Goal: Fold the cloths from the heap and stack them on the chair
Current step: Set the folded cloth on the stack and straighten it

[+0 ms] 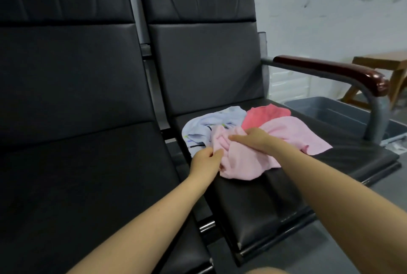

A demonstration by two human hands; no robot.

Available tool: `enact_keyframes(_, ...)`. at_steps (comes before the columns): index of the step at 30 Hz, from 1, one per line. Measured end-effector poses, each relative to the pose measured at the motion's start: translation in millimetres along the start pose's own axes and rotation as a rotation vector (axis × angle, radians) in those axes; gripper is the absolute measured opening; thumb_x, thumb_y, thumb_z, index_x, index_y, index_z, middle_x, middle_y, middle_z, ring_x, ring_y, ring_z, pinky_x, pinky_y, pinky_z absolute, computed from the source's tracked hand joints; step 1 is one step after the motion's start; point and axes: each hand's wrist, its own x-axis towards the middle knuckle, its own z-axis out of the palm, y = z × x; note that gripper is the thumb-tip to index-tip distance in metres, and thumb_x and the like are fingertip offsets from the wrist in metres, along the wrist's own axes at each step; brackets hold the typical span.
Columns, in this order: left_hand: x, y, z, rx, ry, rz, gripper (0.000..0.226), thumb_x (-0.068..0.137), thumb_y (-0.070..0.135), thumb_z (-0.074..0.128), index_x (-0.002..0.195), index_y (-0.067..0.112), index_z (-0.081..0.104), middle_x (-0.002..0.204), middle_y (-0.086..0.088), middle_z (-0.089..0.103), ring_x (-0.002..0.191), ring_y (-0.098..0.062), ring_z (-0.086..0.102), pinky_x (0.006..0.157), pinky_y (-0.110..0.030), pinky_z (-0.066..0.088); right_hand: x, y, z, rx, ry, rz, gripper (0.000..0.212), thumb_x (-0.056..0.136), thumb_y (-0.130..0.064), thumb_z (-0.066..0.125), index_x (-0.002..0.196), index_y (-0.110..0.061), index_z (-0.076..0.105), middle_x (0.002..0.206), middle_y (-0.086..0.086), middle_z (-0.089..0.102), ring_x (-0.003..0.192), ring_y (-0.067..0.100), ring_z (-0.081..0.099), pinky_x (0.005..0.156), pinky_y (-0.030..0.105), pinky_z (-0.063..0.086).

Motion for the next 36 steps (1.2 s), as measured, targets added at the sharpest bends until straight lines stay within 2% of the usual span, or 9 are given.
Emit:
enact_keyframes(3,-10.1,1.5,-3.6,-0.084,0.01,-0.009,0.029,0.097,0.021,0.048,0.092,0.0,0.068,0.092,-0.015,0.07,0.079,-0.021,0.061,0.082,-0.038,0.053,-0.7,0.7,-1.4,0.214,0.025,-0.032,0.043,0.089,-0.049,0.061,0.105,-0.009,0.06,0.102,0.002,0.065,0.094,0.019,0.058,0.077,0.027,0.043)
enact_keyframes(8,-17.3,47.3,-19.5,-0.382,0.015,-0.122,0.029,0.095,0.02,0.043,0.104,0.018,0.07,0.102,-0.002,0.072,0.1,-0.021,0.065,0.094,-0.036,0.052,-26.1,-23.9,-29.2,0.81,0.14,-0.102,0.021,0.091,-0.036,0.063,0.095,-0.016,0.067,0.091,0.0,0.069,0.085,0.013,0.063,0.069,0.022,0.047)
enact_keyframes(12,-27.3,120.4,-54.4,-0.54,0.015,-0.096,0.017,0.091,0.019,0.053,0.078,0.019,0.065,0.066,0.004,0.063,0.068,-0.018,0.059,0.063,-0.02,0.047,-60.3,-76.6,-77.0,1.167,0.285,-0.228,0.02,0.09,-0.035,0.065,0.091,-0.015,0.07,0.077,-0.006,0.074,0.081,0.01,0.068,0.074,0.024,0.052)
enact_keyframes(15,-39.4,177.1,-97.6,-0.652,0.095,0.061,0.014,0.086,0.019,0.059,0.089,0.016,0.072,0.074,0.003,0.066,0.067,-0.017,0.06,0.059,-0.02,0.045,-89.5,-131.3,-113.6,1.288,0.283,-0.347,0.04,0.083,-0.044,0.071,0.106,-0.011,0.069,0.096,0.003,0.075,0.092,0.017,0.071,0.077,0.029,0.055)
enact_keyframes(18,-53.5,216.1,-148.9,-0.679,0.188,0.215,0.015,0.088,0.023,0.055,0.087,0.019,0.07,0.072,0.004,0.068,0.071,-0.019,0.061,0.068,-0.027,0.046,-112.9,-191.7,-134.9,1.317,0.23,-0.447,0.072,0.063,-0.058,0.082,0.118,-0.014,0.066,0.108,0.005,0.073,0.096,0.023,0.071,0.083,0.036,0.057)
enact_keyframes(24,-92.4,232.1,-283.2,-0.7,0.374,0.361,0.024,0.085,0.018,0.058,0.105,0.013,0.07,0.091,0.0,0.073,0.085,-0.017,0.068,0.079,-0.03,0.056,-142.9,-310.4,-96.1,1.291,0.038,-0.56,0.082,0.052,-0.062,0.084,0.118,-0.016,0.067,0.117,0.011,0.07,0.108,0.032,0.066,0.095,0.047,0.053)
enact_keyframes(27,-110.8,199.6,-327.9,-0.632,0.407,0.335,0.03,0.082,0.017,0.059,0.109,0.014,0.071,0.105,-0.001,0.073,0.097,-0.019,0.068,0.091,-0.035,0.054,-152.8,-337.2,-52.2,1.262,0.013,-0.549,0.056,0.071,-0.056,0.075,0.109,-0.015,0.069,0.105,0.005,0.074,0.1,0.024,0.07,0.086,0.038,0.057)
enact_keyframes(32,-133.2,95.1,-390.9,-0.558,0.567,0.151,0.02,0.086,0.021,0.06,0.102,0.015,0.071,0.095,-0.003,0.071,0.088,-0.019,0.065,0.082,-0.032,0.051,-151.8,-332.7,57.5,1.091,-0.097,-0.509,0.02,0.089,-0.032,0.065,0.101,-0.017,0.068,0.094,-0.001,0.073,0.084,0.015,0.068,0.062,0.024,0.052)
enact_keyframes(36,-142.8,-4.5,-415.3,-0.429,0.664,-0.061,0.034,0.101,0.021,0.047,0.127,0.0,0.055,0.103,-0.011,0.064,0.082,-0.02,0.059,0.071,-0.029,0.047,-136.4,-281.7,145.3,0.853,-0.336,-0.451,0.025,0.092,-0.023,0.062,0.113,-0.01,0.064,0.106,0.009,0.071,0.094,0.022,0.069,0.075,0.034,0.055)
